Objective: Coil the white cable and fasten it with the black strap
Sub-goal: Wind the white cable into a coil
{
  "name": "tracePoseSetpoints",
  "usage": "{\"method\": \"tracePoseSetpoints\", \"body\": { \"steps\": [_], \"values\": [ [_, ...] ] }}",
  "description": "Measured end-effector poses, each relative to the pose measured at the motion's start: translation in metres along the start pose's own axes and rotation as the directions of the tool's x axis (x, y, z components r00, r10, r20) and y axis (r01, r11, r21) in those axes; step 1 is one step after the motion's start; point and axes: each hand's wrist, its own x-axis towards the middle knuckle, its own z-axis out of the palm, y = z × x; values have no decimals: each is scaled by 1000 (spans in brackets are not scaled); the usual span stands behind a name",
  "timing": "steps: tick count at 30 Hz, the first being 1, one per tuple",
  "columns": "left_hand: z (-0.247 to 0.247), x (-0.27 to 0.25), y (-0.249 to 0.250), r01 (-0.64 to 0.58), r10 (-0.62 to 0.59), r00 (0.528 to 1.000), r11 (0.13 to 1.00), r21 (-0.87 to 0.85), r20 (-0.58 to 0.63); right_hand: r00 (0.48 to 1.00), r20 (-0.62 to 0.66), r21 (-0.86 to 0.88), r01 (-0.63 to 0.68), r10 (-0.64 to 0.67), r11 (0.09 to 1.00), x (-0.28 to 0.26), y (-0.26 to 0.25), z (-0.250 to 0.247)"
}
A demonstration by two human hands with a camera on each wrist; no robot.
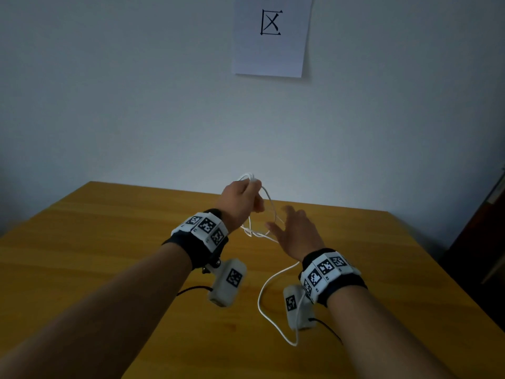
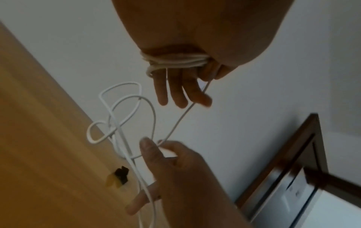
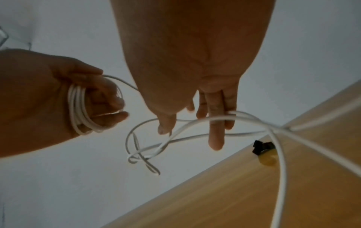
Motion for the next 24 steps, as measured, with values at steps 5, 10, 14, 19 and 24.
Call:
{"method": "tracePoseSetpoints", "body": {
  "steps": [5, 10, 14, 19, 24],
  "values": [
    [-9, 3, 0, 90, -108, 980, 990, -112, -167, 998, 40, -63, 41, -38, 997, 0, 8, -2],
    [-26, 13, -17, 225, -233, 920, 972, -63, -314, 999, 46, -35, 14, -12, 999, 1, 18, -2],
    [-33, 17, -28, 276, -266, 874, 961, -34, -408, 990, 87, -65, -102, 107, 993, 3, 21, -3],
    [-56, 23, -35, 291, -265, 796, 956, -41, -544, 925, 78, -2, -373, 372, 928, 1, 40, -1],
    [-79, 24, -41, 299, -274, 749, 952, -62, -603, 831, 13, 67, -556, 557, 828, -4, 64, 3]
  ]
}}
